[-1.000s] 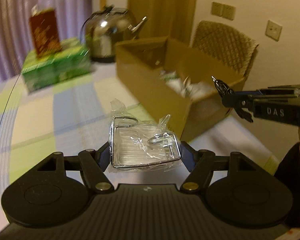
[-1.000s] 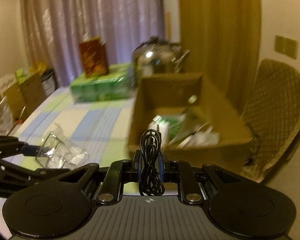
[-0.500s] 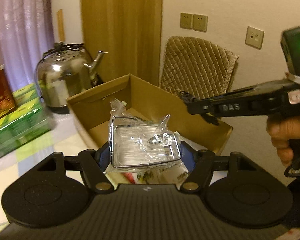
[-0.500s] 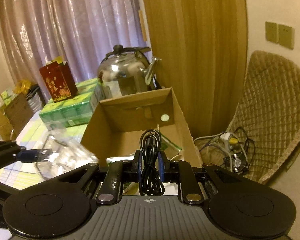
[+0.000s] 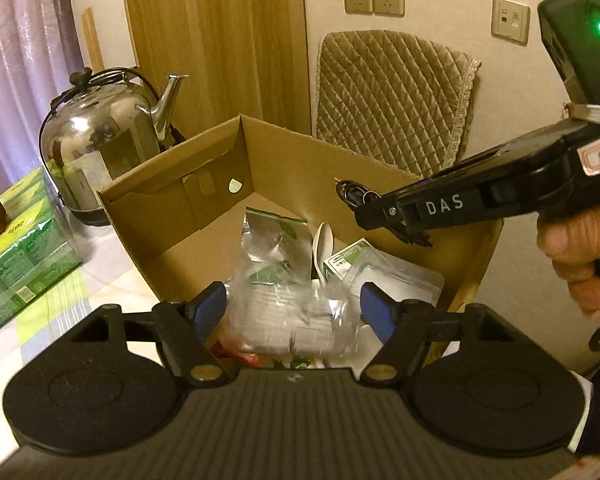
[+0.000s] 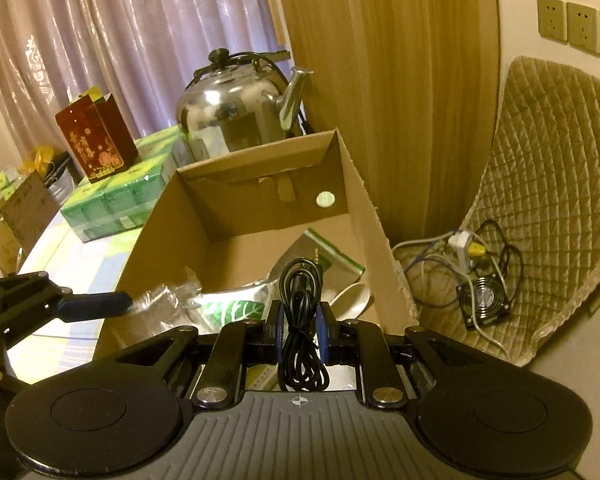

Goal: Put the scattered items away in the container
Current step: 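Lower the cable and rack into the box and open both tools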

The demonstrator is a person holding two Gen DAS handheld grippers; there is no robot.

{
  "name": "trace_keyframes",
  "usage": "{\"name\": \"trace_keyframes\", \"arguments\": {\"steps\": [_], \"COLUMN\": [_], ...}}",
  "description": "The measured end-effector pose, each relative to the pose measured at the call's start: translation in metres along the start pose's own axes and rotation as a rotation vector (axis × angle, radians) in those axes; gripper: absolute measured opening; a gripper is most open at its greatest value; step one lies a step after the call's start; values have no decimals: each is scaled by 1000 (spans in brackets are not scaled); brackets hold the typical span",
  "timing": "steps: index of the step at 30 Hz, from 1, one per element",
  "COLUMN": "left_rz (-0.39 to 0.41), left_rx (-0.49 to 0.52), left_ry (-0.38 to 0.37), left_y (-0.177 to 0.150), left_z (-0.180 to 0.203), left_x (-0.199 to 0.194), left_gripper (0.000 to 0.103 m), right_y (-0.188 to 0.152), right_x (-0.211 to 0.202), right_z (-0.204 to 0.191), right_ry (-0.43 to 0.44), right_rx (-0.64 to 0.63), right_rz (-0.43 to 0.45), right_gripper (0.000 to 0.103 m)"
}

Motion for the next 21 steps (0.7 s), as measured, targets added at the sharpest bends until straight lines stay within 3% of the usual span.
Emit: {"name": "trace_keyframes", "arguments": {"steps": [9,15,16,18,21], "left_rz": [80,92,90,86,80], "left_rx": [-80,-132,-142,-154,-172], "left_ry": [39,50,50,48,47], "left_y": [-1,-9,-10,-13,-18], "left_z": [-21,-32,-33,-34,-35], "left_x": [-45,-62,-63,-66,-69], "left_gripper": [75,78,78,78,79], "right_y": [-1,-2,-2,0,4], "right_x": [-1,2,1,-2,-11], "right_z": [-16,-31,-33,-32,-28], "right_ry": [27,50,49,39,32], "right_rx": [-22,-56,-56,-45,-29], "right_rz": [-16,-30,-26,-4,20], "right_gripper": [13,14,19,54,58]}}
Point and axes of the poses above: each gripper's, at about its wrist camera, not at the fingertips, and x roughly the way its jaws point, z to its right, y to its top, the point moved 5 cm from there along x, roughly the way its jaws point, and after that the axes turned 9 degrees about -x, right-handed, at the moved point
